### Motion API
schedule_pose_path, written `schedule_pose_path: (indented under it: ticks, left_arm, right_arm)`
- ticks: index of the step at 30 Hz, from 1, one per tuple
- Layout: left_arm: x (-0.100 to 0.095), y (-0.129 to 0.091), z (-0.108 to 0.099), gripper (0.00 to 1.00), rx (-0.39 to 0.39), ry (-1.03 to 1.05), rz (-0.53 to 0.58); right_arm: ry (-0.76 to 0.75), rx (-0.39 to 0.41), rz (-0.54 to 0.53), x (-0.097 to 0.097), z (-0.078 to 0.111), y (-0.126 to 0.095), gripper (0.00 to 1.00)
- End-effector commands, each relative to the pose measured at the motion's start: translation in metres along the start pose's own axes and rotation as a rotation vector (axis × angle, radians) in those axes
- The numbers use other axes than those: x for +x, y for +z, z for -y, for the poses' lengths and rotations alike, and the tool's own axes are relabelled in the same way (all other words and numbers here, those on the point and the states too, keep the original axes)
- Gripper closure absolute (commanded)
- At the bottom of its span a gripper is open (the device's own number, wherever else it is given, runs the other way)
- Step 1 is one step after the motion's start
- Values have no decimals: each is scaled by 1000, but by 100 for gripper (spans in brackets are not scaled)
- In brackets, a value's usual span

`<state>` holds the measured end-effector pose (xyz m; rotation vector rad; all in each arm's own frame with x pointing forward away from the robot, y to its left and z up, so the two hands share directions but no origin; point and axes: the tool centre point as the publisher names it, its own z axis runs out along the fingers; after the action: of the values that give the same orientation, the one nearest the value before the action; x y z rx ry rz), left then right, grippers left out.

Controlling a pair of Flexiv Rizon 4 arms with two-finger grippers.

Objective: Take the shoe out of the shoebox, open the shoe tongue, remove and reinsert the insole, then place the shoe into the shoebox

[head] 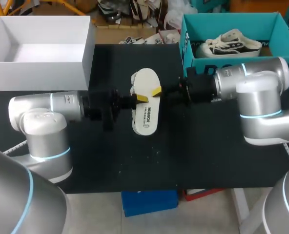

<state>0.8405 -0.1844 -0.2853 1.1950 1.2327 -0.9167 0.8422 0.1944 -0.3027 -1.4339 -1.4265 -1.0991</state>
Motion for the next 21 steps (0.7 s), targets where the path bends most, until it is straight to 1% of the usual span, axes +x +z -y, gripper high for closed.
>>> schedule_pose_path:
  ticks: [1,3,4,5,8,10,11,12,13,14,21]
  left_arm:
    - [-11,-16,9,100,9,-5,-132]
    - [-12,-22,13,100,19,-9,-182]
    - [-12,-24,14,100,22,-14,-186]
    - [-13,-28,16,100,28,-18,-214]
    - [-12,-37,23,100,36,-41,-271]
    - [-11,-41,28,100,47,-50,-300]
    - [-11,-44,32,100,66,-60,-329]
    - [-11,-44,35,100,112,-61,-367]
    - [-12,-44,40,100,148,-56,-377]
    - [-14,-44,46,100,197,-29,-424]
    - [-14,-44,46,100,197,-29,-424]
  right_arm:
    - [123,-177,166,5,28,-33,0]
    - [152,-228,203,5,34,-45,0]
    - [157,-241,214,6,36,-49,0]
    - [169,-264,246,6,40,-57,0]
    - [209,-303,318,7,50,-73,0]
    - [247,-322,384,9,58,-83,0]
    - [247,-322,384,9,58,-83,0]
    - [247,-322,384,9,58,-83,0]
    - [247,-322,384,9,58,-83,0]
    - [247,-322,384,9,58,-83,0]
    - [247,-322,384,9,58,-83,0]
